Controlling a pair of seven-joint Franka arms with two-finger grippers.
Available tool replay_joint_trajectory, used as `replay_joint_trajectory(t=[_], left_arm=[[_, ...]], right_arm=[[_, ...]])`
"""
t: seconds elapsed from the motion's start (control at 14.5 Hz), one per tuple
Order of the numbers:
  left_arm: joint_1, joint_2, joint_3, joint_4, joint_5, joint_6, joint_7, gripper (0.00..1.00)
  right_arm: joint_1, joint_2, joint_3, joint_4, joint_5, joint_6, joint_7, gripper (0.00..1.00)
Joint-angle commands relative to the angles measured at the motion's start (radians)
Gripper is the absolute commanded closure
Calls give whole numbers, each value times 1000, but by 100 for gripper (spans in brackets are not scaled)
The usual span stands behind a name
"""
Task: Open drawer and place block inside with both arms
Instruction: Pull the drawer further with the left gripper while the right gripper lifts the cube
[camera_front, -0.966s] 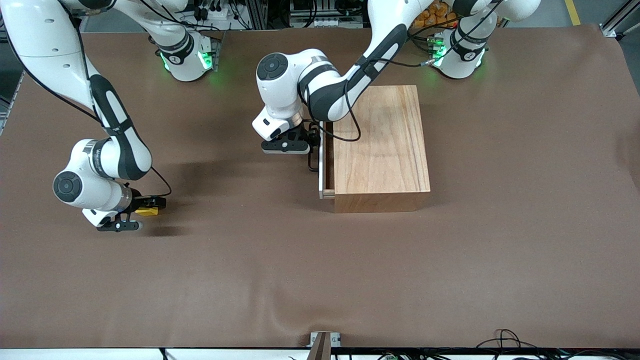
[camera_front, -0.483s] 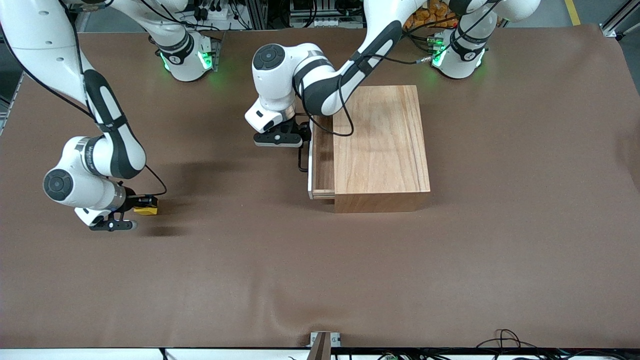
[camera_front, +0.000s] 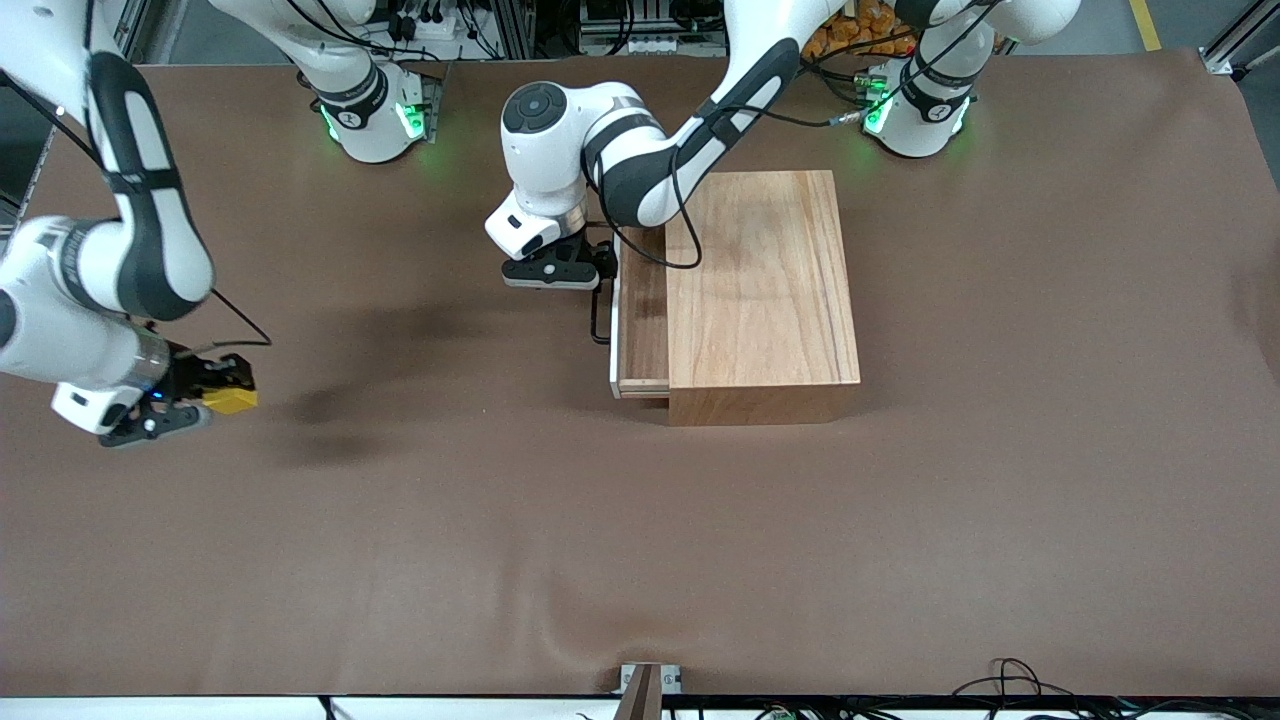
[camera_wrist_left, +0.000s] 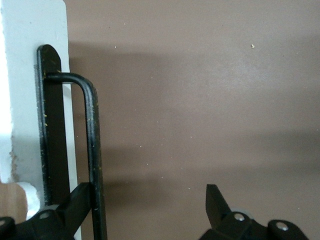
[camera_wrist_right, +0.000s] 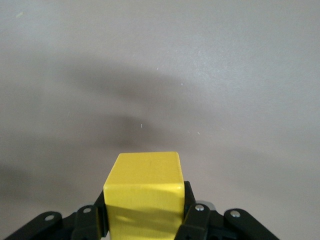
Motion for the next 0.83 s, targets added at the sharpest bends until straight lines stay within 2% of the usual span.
replay_joint_trajectory(t=[0.0, 0.14, 0.28, 0.55, 0.76], left_arm=[[-14, 33, 3, 26, -19, 18, -7, 0], [-14, 41, 1, 29, -19, 18, -1, 0], [-14, 44, 1, 32, -19, 31, -5, 0], [-20, 44, -1, 33, -30, 87, -10, 0], [-37, 49, -1, 32, -35, 129, -13, 0]], right_arm=[[-18, -33, 17, 140, -11, -201, -168, 92], [-11, -28, 23, 240, -13, -310, -231, 92], [32, -30, 24, 268, -10, -369, -227, 92], [113, -30, 26, 276, 7, -370, -228, 89], [219, -36, 26, 286, -13, -363, -237, 88]])
